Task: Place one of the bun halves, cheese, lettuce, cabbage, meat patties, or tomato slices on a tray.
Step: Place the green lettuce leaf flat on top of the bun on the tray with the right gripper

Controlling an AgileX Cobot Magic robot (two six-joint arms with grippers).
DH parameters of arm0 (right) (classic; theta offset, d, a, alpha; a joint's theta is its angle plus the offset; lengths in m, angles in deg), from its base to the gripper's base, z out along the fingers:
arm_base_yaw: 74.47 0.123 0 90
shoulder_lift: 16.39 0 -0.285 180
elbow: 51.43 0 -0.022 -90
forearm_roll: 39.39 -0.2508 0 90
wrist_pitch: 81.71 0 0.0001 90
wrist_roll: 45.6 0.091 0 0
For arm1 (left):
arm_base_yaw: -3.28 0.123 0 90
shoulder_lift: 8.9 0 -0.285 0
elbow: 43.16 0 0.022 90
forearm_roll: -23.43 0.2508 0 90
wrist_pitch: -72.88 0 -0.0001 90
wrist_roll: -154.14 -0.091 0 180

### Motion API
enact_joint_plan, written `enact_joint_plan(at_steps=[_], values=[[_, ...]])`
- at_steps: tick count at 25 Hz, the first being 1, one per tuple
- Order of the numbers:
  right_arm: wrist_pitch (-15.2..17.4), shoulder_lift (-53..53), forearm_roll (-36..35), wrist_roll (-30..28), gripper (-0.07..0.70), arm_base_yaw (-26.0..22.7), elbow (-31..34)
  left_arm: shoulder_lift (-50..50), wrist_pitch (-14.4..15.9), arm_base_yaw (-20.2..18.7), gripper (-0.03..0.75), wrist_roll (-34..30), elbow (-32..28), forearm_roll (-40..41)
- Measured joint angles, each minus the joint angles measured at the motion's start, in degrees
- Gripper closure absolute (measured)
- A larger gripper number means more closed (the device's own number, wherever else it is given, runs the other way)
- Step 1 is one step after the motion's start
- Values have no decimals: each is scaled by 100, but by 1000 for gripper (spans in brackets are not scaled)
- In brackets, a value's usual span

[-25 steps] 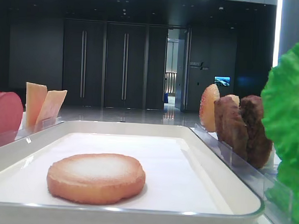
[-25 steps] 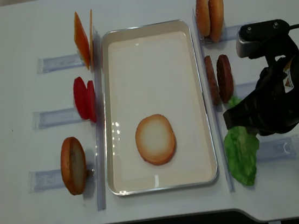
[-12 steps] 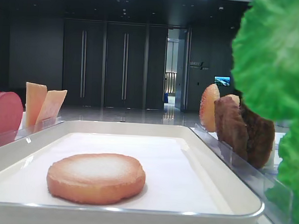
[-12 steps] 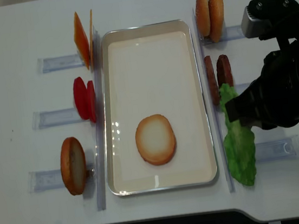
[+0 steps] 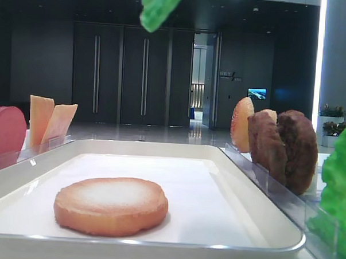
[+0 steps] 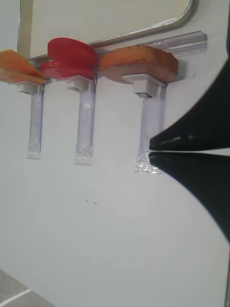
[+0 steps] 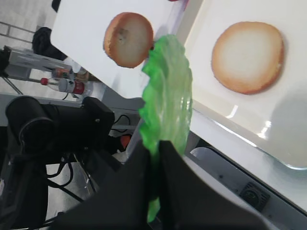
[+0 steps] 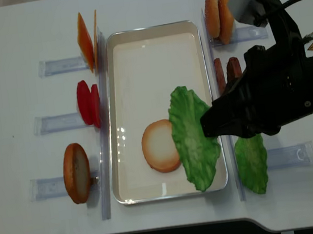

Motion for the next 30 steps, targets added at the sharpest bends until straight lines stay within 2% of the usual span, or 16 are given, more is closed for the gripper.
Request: enact_joint_plan(at_steps=[12,16,17,21,27,30], values=[[-37,-851,-1586,-1595,615,0,0,0,0,0,716,0,0,0],[-70,-1077,-1908,-2092,615,108,-2,0,0,0,716,0,0,0],[-162,-1148,-1981,-2177,615,178,-2,0,0,0,716,0,0,0],[-176,-1522,-2312,-2681,615,362,-2,0,0,0,716,0,0,0],[-267,-2168,-3139,-3743,615,370,-2,0,0,0,716,0,0,0],[-416,-2436,-3333,-4072,615,370,-2,0,0,0,716,0,0,0]])
